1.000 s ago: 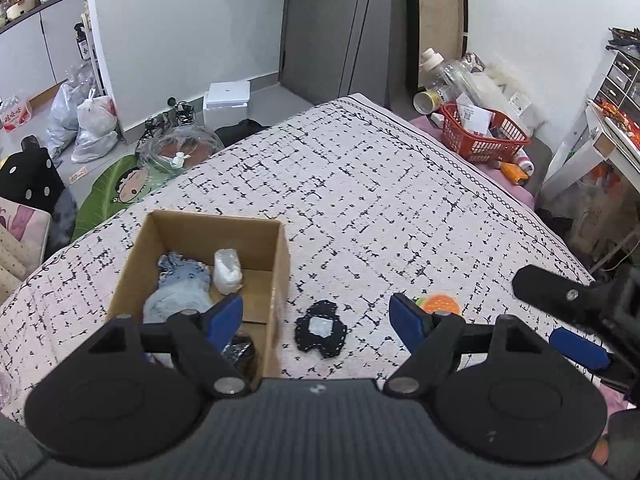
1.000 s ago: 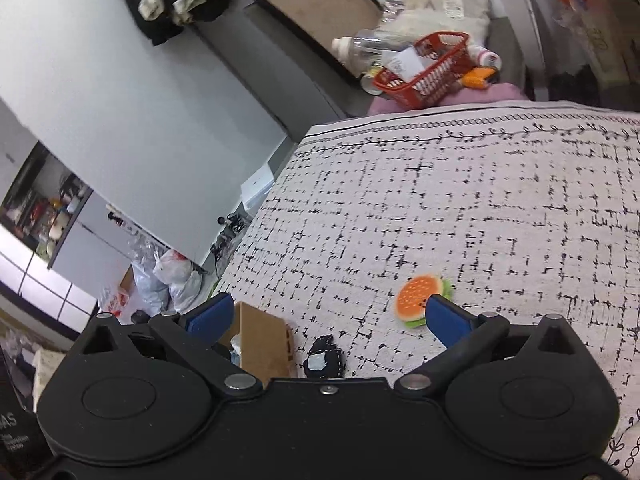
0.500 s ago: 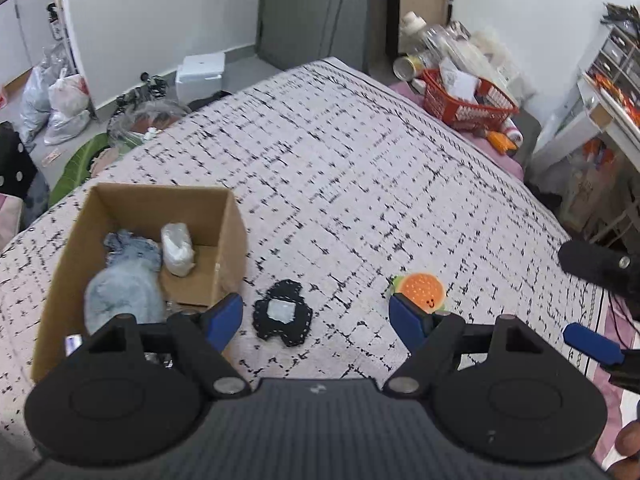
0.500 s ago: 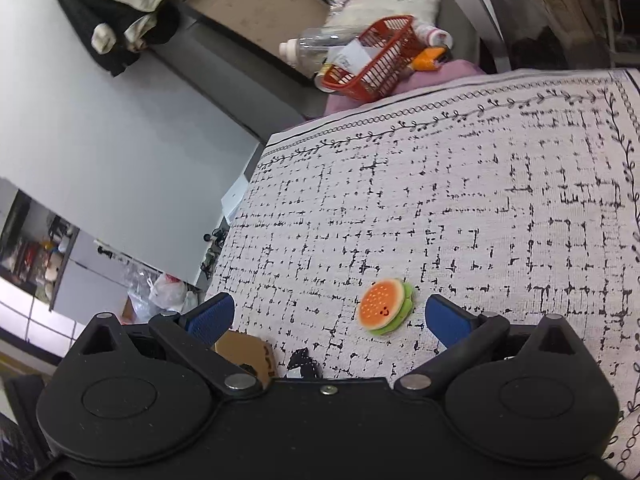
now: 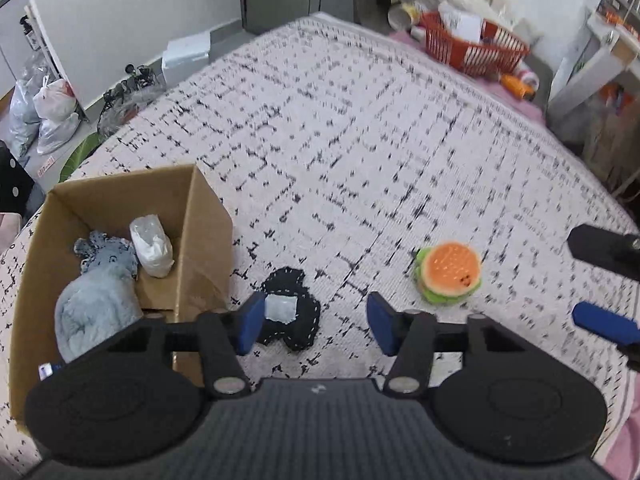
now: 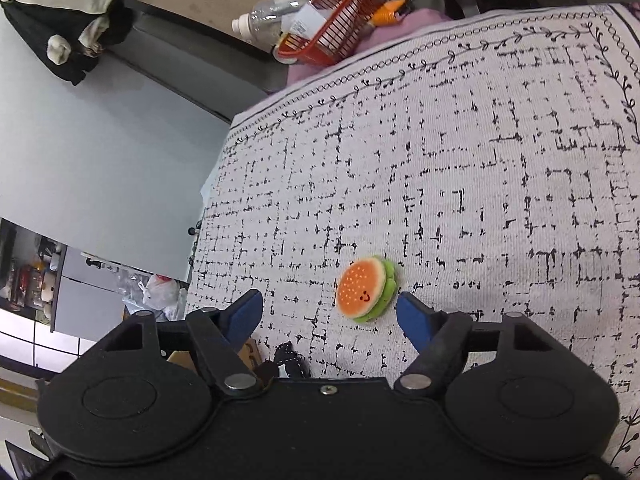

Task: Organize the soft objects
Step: 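Move both tools toward the black lace item and burger plush, then grasp the black lace item with the left gripper while the right gripper grasps the burger plush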

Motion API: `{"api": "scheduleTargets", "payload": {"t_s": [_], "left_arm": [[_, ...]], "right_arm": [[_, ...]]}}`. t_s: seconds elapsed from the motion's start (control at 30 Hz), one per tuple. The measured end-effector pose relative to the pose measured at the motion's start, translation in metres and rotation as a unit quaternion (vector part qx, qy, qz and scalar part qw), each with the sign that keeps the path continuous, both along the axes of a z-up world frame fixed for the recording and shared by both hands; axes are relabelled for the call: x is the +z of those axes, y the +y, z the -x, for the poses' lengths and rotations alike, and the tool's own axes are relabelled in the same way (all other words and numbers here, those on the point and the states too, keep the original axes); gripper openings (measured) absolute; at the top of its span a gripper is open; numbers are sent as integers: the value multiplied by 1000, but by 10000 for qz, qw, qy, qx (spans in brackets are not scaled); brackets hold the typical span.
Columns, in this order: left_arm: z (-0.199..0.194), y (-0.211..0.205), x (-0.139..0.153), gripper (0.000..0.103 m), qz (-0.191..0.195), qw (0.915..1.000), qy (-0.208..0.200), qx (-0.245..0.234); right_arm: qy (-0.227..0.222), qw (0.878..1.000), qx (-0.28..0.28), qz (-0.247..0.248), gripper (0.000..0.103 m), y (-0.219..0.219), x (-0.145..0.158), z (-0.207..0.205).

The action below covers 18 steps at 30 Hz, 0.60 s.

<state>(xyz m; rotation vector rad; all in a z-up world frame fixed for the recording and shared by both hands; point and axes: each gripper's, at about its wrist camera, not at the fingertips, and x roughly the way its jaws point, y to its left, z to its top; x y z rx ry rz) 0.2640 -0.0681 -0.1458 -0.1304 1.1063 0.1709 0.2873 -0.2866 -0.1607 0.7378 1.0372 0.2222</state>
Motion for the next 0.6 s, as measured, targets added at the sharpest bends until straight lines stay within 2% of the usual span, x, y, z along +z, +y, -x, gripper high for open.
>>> {"api": "scheduleTargets", "payload": {"t_s": [0.23, 0.4, 0.6], "left_arm": [[-11, -7, -23, 49, -260, 9993, 226, -166], [-20, -14, -38, 50, -518, 9974, 385, -306], [-29, -19, -52, 50, -796, 9939, 658, -374]], "right_arm": [[115, 9999, 98, 28, 72, 8, -10, -8], [421, 9991, 24, -95, 60, 10, -27, -17], [695, 9975, -98, -110, 59, 13, -45, -26]]}}
